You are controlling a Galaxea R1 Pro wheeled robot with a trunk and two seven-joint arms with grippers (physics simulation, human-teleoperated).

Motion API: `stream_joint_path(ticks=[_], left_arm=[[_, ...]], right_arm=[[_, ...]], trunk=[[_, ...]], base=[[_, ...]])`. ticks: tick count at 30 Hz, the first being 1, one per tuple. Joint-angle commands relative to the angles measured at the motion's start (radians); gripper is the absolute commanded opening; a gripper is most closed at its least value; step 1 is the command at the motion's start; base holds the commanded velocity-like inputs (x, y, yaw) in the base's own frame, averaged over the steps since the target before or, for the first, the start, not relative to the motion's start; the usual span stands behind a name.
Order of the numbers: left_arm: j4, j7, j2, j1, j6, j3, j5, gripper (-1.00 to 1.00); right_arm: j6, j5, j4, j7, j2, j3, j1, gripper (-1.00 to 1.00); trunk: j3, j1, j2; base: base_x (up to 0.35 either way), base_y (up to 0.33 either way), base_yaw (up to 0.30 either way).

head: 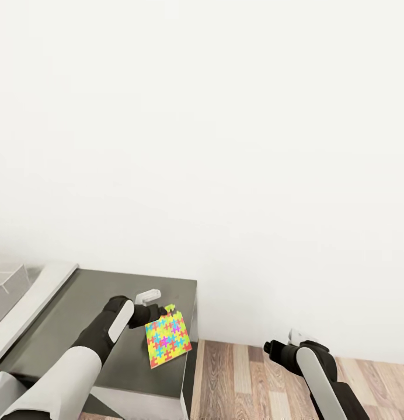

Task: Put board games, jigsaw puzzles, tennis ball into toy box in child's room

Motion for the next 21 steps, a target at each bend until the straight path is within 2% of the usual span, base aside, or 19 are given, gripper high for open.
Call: stream_joint_path(ticks=[1,14,21], left_arm=[[-0.001,0.008,0.0,-0.001,0.003,-0.002,0.009,1.0],[0.046,0.005,0.0,-0.001,-0.024,-0.002,0.009,1.0],[0.057,-0.063,0.001,-0.001,-0.027,-0.001,0.009,1.0]], right_arm=[[0.002,-0.009,-0.001,-0.01,-0.001,0.002,-0.001,1.0],[0.0,-0.006,0.001,-0.01,-0.005,0.004,0.0,1.0],[-0.001,-0.006,0.003,-0.01,-0.007,0.003,0.0,1.0]], trunk=[[-0.004,0.001,-0.002],[-0.012,0.001,-0.002],[-0.012,0.001,-0.002]], base=[[0.0,0.0,0.0],[0.0,0.0,0.0],[0.0,0.0,0.0]])
